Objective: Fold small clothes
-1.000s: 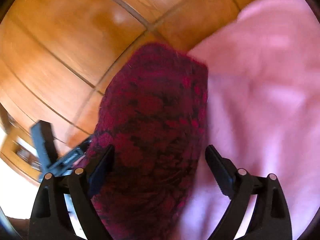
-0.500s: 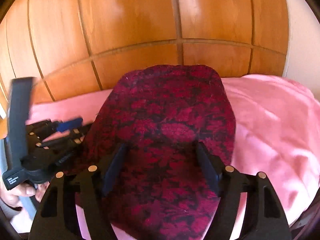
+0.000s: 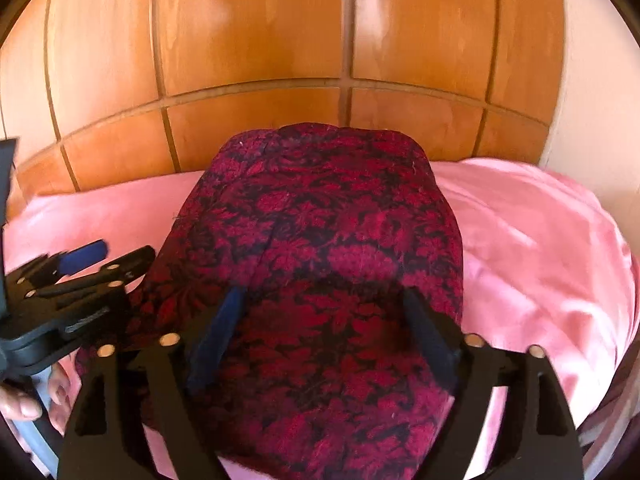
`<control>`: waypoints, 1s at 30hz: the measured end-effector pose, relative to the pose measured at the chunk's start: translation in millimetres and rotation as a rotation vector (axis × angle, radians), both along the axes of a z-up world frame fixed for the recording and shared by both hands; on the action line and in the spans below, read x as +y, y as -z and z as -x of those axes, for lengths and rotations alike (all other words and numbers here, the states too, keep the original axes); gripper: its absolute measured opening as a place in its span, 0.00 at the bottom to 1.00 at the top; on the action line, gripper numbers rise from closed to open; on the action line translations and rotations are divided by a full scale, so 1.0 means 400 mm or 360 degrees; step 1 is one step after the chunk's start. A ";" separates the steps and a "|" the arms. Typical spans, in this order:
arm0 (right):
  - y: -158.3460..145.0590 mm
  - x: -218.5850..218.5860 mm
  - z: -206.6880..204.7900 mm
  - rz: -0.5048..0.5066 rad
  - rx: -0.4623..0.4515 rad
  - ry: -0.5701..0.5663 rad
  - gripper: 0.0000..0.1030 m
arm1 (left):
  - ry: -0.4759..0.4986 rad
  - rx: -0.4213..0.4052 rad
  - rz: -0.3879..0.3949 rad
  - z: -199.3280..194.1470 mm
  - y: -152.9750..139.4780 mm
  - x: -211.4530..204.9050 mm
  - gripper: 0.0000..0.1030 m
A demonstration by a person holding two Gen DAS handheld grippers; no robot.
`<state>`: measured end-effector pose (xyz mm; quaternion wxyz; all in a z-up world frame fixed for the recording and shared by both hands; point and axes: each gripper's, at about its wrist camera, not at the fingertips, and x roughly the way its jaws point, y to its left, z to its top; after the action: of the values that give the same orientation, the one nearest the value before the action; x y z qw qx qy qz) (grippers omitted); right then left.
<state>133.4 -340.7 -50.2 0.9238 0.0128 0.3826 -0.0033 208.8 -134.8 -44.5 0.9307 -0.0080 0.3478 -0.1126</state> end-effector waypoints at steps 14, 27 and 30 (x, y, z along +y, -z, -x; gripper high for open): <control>-0.069 0.034 0.137 -0.0024 -0.0018 0.0161 0.97 | -0.0052 -0.0118 0.0060 0.144 -0.060 0.059 0.76; -0.101 0.066 0.225 0.0028 -0.0082 0.0317 0.98 | -0.0083 -0.0166 0.0040 0.224 -0.078 0.085 0.83; -0.105 0.071 0.239 0.0039 -0.0104 0.0334 0.98 | -0.0089 -0.0163 0.0025 0.241 -0.071 0.086 0.87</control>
<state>37.9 -312.2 -8.1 0.9305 0.0418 0.3488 -0.1043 112.5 -100.5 -16.1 0.9500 -0.0194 0.2985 -0.0894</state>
